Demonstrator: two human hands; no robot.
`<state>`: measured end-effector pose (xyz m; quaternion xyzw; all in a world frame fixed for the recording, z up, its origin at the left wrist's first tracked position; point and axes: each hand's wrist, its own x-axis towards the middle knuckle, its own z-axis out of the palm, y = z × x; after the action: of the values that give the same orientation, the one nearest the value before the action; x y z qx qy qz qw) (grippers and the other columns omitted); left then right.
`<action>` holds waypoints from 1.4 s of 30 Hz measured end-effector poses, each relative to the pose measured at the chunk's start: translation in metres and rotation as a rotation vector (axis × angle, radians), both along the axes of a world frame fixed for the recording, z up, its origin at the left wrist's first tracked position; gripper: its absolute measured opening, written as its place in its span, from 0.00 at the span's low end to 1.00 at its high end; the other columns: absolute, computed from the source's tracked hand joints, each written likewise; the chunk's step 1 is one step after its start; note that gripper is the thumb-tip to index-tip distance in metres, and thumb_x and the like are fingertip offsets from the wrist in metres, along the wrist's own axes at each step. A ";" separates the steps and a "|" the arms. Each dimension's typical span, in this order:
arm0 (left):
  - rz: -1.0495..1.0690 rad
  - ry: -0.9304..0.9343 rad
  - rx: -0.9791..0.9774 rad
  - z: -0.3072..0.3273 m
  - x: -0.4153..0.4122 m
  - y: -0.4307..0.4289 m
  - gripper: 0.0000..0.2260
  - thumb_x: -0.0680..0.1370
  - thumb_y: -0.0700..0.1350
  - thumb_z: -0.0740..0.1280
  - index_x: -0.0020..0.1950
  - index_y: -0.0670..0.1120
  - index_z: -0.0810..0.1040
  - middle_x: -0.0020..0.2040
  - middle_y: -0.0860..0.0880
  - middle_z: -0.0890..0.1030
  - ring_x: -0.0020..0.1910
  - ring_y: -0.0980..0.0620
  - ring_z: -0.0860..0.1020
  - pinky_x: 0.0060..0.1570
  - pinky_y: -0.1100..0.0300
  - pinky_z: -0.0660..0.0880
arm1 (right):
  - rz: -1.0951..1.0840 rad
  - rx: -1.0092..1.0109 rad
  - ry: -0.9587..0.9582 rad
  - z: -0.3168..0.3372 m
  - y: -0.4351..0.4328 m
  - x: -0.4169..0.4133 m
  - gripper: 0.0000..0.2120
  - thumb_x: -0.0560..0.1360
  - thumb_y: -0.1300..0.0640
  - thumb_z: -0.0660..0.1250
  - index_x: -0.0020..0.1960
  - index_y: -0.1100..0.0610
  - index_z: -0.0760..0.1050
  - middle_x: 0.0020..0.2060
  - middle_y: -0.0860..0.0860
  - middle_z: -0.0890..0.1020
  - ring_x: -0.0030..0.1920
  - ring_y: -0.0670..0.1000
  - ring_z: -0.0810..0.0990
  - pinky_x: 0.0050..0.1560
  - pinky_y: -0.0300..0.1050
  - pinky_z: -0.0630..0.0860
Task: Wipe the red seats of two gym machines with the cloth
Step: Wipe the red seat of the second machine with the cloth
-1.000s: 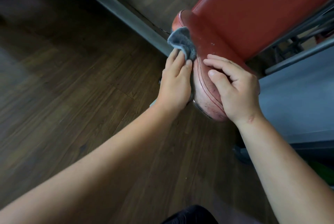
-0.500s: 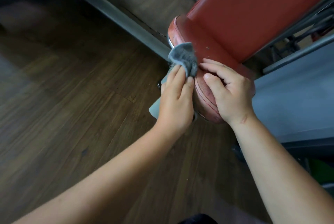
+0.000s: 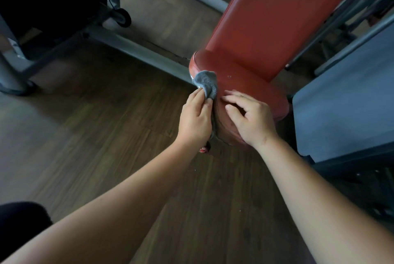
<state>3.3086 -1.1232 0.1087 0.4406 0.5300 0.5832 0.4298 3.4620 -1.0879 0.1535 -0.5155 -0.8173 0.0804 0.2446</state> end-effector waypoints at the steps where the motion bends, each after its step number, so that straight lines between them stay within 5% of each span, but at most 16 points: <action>1: -0.006 0.025 -0.039 0.011 -0.003 0.002 0.10 0.85 0.41 0.60 0.61 0.44 0.80 0.56 0.58 0.79 0.61 0.54 0.76 0.62 0.59 0.72 | -0.014 -0.035 -0.011 0.004 -0.001 -0.002 0.13 0.78 0.58 0.69 0.60 0.55 0.85 0.62 0.50 0.84 0.67 0.47 0.79 0.72 0.40 0.70; 5: -0.008 0.111 -0.160 0.068 -0.011 0.008 0.06 0.84 0.42 0.61 0.52 0.40 0.76 0.51 0.46 0.79 0.51 0.49 0.77 0.56 0.48 0.73 | -0.174 -0.154 0.090 0.045 -0.014 -0.013 0.13 0.78 0.60 0.69 0.61 0.58 0.84 0.59 0.52 0.86 0.61 0.52 0.83 0.65 0.37 0.71; 10: -0.055 0.149 -0.229 0.170 -0.009 0.003 0.06 0.83 0.45 0.65 0.59 0.49 0.78 0.47 0.56 0.79 0.43 0.66 0.76 0.44 0.67 0.70 | -0.338 -0.286 0.393 0.132 -0.035 -0.025 0.12 0.79 0.60 0.68 0.61 0.58 0.83 0.59 0.52 0.85 0.62 0.50 0.82 0.61 0.28 0.68; 14: -0.055 0.158 -0.284 0.253 -0.008 -0.009 0.11 0.81 0.48 0.69 0.63 0.54 0.76 0.55 0.57 0.79 0.53 0.60 0.78 0.54 0.63 0.73 | -0.455 -0.359 0.632 0.209 -0.053 -0.037 0.15 0.81 0.56 0.67 0.66 0.56 0.80 0.63 0.51 0.83 0.65 0.49 0.80 0.67 0.38 0.71; 18: -0.074 0.143 -0.355 0.332 -0.002 -0.034 0.11 0.79 0.52 0.72 0.59 0.54 0.76 0.49 0.61 0.81 0.49 0.63 0.80 0.50 0.64 0.76 | -0.468 -0.491 1.019 0.281 -0.077 -0.057 0.18 0.78 0.51 0.64 0.67 0.48 0.78 0.61 0.47 0.85 0.63 0.48 0.82 0.69 0.56 0.76; 21: -0.110 0.127 -0.355 0.377 0.001 -0.053 0.10 0.81 0.54 0.69 0.58 0.51 0.83 0.48 0.55 0.86 0.50 0.56 0.85 0.52 0.58 0.81 | -0.457 -0.521 1.166 0.328 -0.095 -0.067 0.19 0.78 0.50 0.63 0.68 0.46 0.78 0.60 0.47 0.85 0.62 0.49 0.83 0.69 0.58 0.76; 26: -0.139 -0.246 -0.510 0.430 -0.003 -0.081 0.23 0.77 0.67 0.62 0.49 0.53 0.88 0.50 0.47 0.89 0.54 0.48 0.87 0.61 0.45 0.81 | -0.506 -0.488 1.080 0.380 -0.119 -0.076 0.20 0.78 0.50 0.66 0.69 0.43 0.75 0.60 0.43 0.84 0.62 0.44 0.82 0.68 0.53 0.77; 30: -0.198 -0.278 -0.547 0.452 -0.011 -0.095 0.24 0.81 0.66 0.61 0.56 0.49 0.86 0.52 0.47 0.88 0.53 0.48 0.87 0.60 0.48 0.82 | -0.562 -0.380 0.936 0.403 -0.131 -0.083 0.18 0.77 0.53 0.68 0.66 0.46 0.77 0.58 0.42 0.84 0.59 0.43 0.82 0.65 0.46 0.78; 37: -0.326 0.055 -0.457 0.464 -0.050 -0.100 0.16 0.72 0.64 0.67 0.45 0.56 0.88 0.47 0.48 0.89 0.52 0.46 0.87 0.60 0.42 0.81 | -0.549 -0.392 0.781 0.421 -0.145 -0.086 0.16 0.77 0.56 0.66 0.65 0.47 0.79 0.54 0.42 0.84 0.56 0.44 0.82 0.61 0.42 0.78; 42: -0.306 0.369 -0.419 0.471 -0.083 -0.111 0.16 0.78 0.60 0.66 0.53 0.52 0.87 0.47 0.53 0.87 0.50 0.51 0.83 0.48 0.54 0.78 | -0.465 -0.405 0.635 0.428 -0.146 -0.085 0.17 0.78 0.54 0.68 0.66 0.48 0.77 0.58 0.45 0.84 0.60 0.49 0.81 0.60 0.41 0.74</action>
<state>3.2256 -1.2345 0.5798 0.5154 0.6353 0.3000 0.4906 3.3767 -1.2334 0.5817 -0.6730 -0.5315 0.3362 0.3894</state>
